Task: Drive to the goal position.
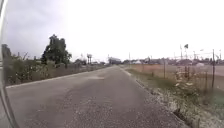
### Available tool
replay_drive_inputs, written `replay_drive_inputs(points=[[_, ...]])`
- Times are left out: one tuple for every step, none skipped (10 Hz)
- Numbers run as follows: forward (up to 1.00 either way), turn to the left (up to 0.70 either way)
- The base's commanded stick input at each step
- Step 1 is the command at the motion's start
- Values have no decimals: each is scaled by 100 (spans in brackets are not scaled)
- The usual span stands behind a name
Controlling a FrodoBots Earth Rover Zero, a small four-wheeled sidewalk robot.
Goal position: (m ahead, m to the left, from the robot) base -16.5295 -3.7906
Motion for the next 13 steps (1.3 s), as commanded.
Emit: replay_drive_inputs(points=[[8, 0], [8, 0], [8, 0], [8, 0], [7, 0], [7, 0], [8, 0], [8, 0], [8, 0], [8, 0], [8, 0], [9, 0], [8, 0]])
